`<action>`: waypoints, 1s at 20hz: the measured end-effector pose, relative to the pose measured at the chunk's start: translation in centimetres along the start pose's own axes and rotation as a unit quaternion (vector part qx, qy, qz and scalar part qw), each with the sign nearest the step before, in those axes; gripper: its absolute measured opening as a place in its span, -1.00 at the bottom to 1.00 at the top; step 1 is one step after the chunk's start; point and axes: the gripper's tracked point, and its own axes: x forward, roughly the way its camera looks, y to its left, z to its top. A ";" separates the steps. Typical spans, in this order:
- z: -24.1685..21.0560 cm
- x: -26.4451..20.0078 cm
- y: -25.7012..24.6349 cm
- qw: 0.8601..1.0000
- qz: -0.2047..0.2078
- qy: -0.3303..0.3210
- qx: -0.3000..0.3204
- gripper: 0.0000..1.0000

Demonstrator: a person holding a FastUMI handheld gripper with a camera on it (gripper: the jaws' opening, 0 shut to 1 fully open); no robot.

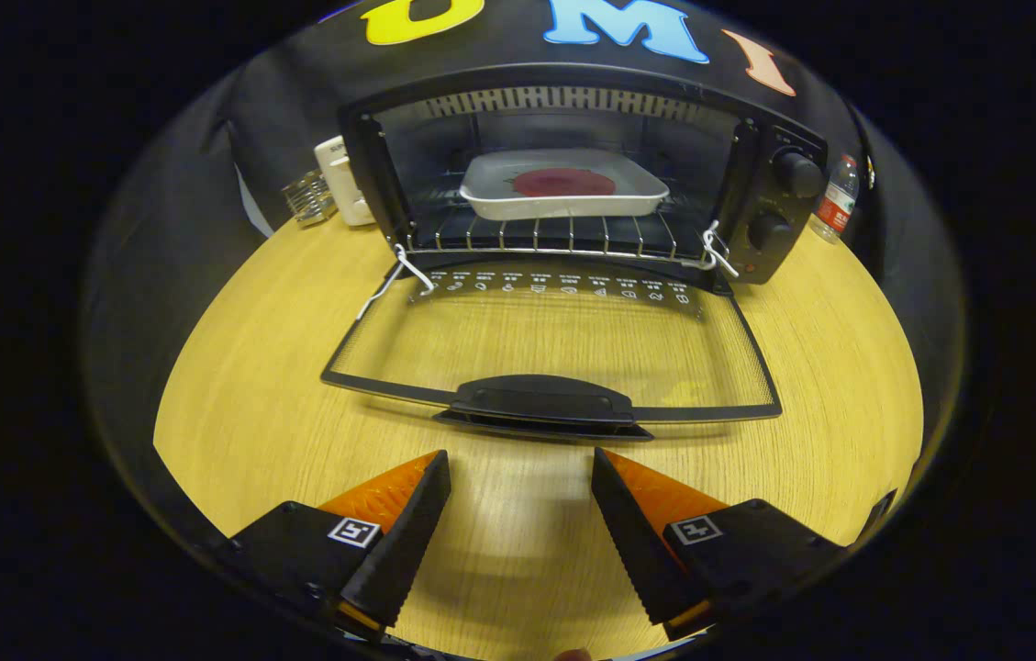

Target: Open the toaster oven, put the food inside, and close the toaster oven door.

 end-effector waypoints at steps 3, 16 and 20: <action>0.1 0.3 -0.1 1.000 -0.013 0.014 0.014 0.91; 1.2 -1.9 0.3 0.999 -0.012 -0.006 0.040 0.91; 2.1 -3.3 0.4 0.999 -0.006 -0.031 0.043 0.90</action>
